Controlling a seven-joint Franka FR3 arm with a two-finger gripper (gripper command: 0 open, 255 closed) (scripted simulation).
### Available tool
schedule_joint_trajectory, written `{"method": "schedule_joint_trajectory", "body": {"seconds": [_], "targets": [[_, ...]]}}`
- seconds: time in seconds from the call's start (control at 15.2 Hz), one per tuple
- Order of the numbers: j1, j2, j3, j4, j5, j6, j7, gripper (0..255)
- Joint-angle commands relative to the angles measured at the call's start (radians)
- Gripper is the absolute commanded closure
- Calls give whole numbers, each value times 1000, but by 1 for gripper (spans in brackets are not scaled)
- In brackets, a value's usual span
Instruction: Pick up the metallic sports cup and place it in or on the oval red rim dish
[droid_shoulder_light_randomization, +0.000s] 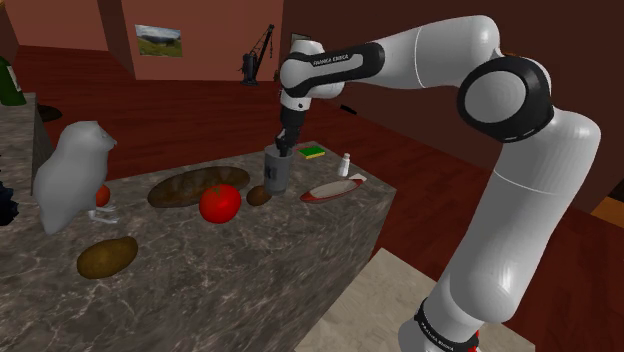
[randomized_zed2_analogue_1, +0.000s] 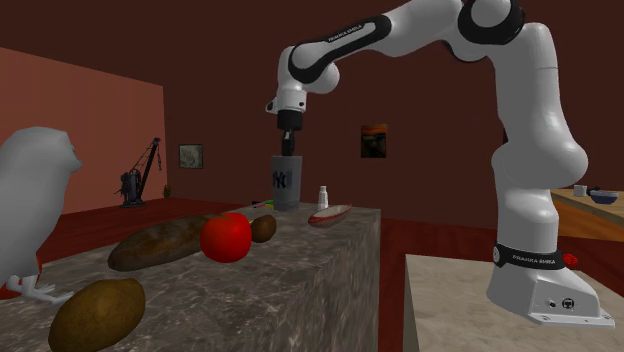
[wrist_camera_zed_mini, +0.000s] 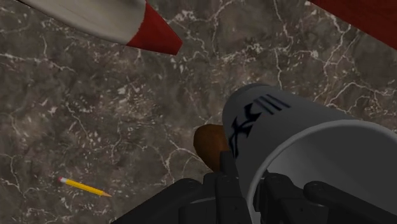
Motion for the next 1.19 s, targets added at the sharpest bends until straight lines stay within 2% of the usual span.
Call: {"method": "schedule_joint_trajectory", "body": {"seconds": [0.0, 0.13, 0.66, 1.12], "targets": [[0, -2, 0, 25, -1, -28, 4, 255], [0, -6, 0, 47, -3, -53, 6, 255], [-96, -59, -82, 29, 1, -104, -168, 255], [-181, -54, -157, 76, 5, -162, -325, 255]]}}
